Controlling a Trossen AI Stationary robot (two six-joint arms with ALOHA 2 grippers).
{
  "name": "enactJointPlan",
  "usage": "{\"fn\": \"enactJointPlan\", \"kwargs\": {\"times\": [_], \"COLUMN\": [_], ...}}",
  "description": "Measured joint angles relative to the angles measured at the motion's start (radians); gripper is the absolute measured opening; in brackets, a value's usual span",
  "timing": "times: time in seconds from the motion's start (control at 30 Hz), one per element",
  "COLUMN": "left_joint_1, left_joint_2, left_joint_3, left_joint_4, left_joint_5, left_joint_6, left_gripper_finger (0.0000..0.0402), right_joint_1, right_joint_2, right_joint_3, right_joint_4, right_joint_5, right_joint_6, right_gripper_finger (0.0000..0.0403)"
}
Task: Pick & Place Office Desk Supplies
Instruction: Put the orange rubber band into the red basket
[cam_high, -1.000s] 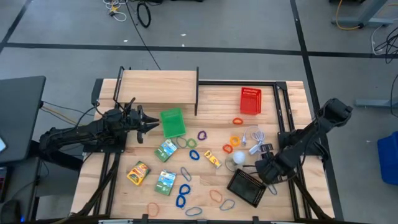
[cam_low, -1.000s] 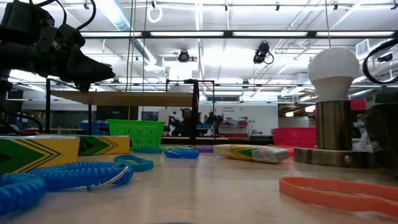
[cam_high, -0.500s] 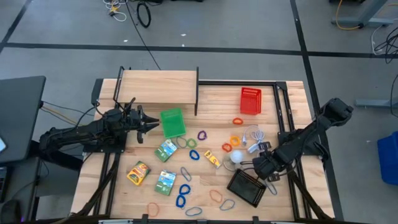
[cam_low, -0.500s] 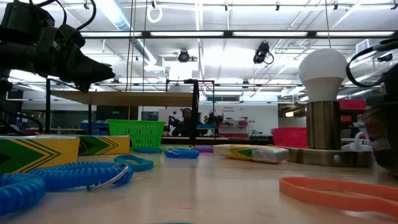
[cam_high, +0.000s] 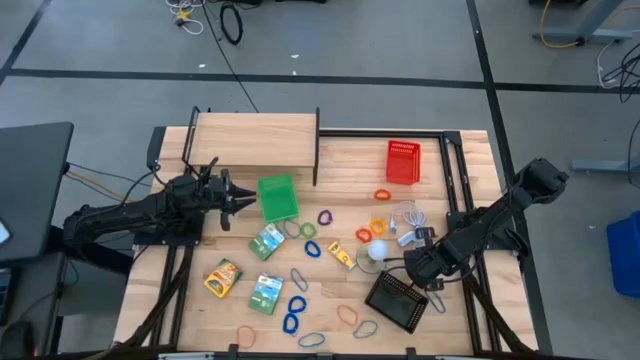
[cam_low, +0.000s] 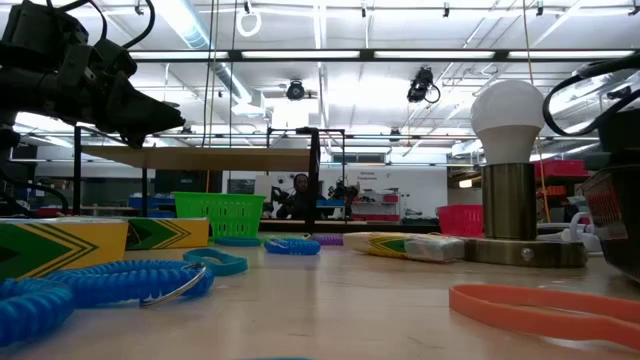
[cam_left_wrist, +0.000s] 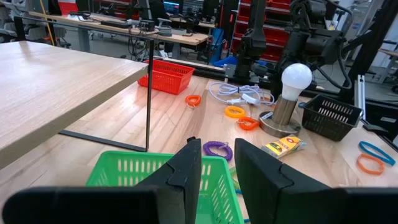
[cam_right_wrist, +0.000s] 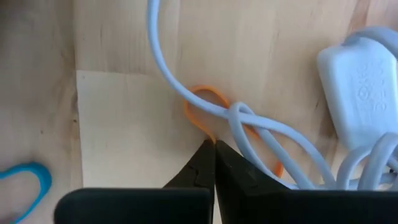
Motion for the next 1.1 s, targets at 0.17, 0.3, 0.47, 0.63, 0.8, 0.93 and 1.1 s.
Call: {"fn": "enactJointPlan", "kwargs": {"times": [0.17, 0.3, 0.47, 0.63, 0.8, 0.93, 1.1], "left_joint_1": [0.0, 0.0, 0.0, 0.0, 0.0, 0.0, 0.0], "left_joint_2": [0.0, 0.0, 0.0, 0.0, 0.0, 0.0, 0.0], "left_joint_3": [0.0, 0.0, 0.0, 0.0, 0.0, 0.0, 0.0], "left_joint_4": [0.0, 0.0, 0.0, 0.0, -0.001, -0.001, -0.001], "left_joint_5": [0.0, 0.0, 0.0, 0.0, 0.0, 0.0, 0.0], "left_joint_6": [0.0, 0.0, 0.007, 0.015, 0.014, 0.014, 0.013], "left_gripper_finger": [0.0104, 0.0104, 0.0104, 0.0104, 0.0104, 0.0104, 0.0104], "right_joint_1": [0.03, 0.047, 0.071, 0.087, 0.088, 0.062, -0.001], "right_joint_2": [0.003, 0.003, 0.003, 0.002, 0.001, 0.001, 0.001], "right_joint_3": [0.072, 0.151, 0.274, 0.394, 0.459, 0.462, 0.462], "right_joint_4": [-0.005, -0.025, -0.141, -0.312, -0.374, -0.388, -0.429], "right_joint_5": [-0.033, -0.023, 0.037, 0.105, 0.184, 0.297, 0.426], "right_joint_6": [0.057, 0.087, 0.122, 0.16, 0.163, 0.157, 0.147], "right_gripper_finger": [0.0002, 0.0001, 0.0001, 0.0, 0.0, 0.0, 0.0]}}
